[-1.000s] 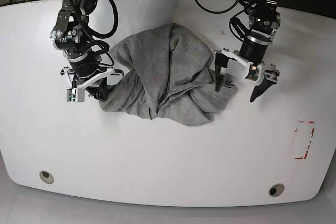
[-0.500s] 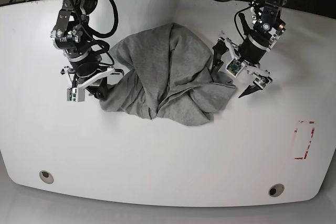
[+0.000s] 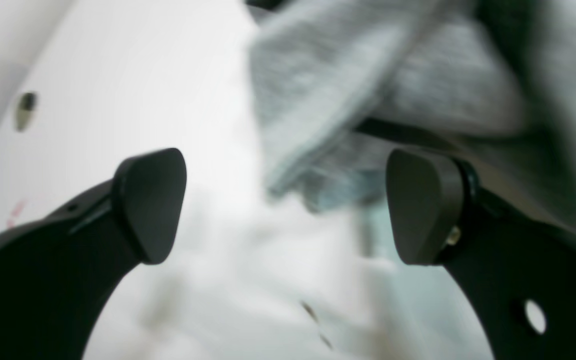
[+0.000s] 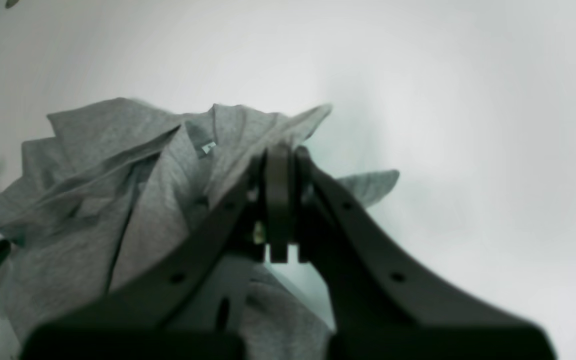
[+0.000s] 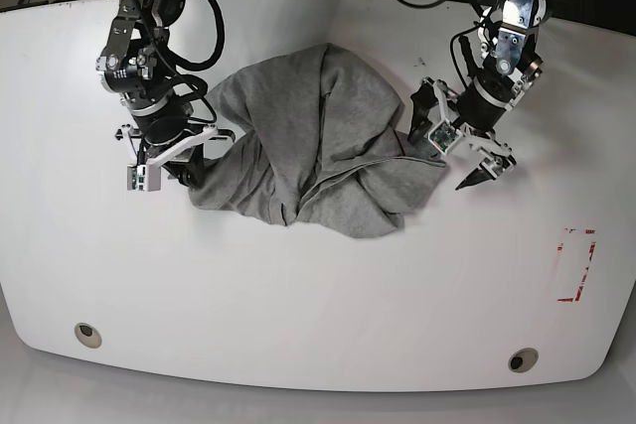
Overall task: Layout the t-shirt on the table in an organized manner, then fold the t-shirt properly
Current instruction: 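Lower the left gripper onto the opposite t-shirt edge and grasp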
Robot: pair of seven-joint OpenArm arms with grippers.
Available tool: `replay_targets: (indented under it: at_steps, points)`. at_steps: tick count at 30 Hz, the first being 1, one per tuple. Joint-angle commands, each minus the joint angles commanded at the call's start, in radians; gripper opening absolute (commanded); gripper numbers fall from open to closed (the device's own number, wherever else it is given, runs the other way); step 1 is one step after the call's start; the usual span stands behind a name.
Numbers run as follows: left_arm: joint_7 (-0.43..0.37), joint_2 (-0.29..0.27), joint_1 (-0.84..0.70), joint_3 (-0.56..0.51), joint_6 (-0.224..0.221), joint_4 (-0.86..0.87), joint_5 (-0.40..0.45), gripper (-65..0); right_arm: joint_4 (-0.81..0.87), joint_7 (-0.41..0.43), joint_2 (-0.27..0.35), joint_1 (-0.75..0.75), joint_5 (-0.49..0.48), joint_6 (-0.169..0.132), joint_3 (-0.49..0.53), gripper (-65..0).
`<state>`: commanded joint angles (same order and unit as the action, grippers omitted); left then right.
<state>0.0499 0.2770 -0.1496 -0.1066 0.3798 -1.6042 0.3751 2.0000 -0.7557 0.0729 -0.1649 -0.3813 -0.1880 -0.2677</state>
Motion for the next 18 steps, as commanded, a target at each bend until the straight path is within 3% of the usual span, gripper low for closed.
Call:
replay_targets:
  at_steps: [18]
  points:
    - [-0.003, -0.003, 0.103, -0.066, 0.0, 0.137, 0.0, -4.7, 0.0, 0.0, 0.002, -0.002, 0.0, 0.0, -0.003, -65.0]
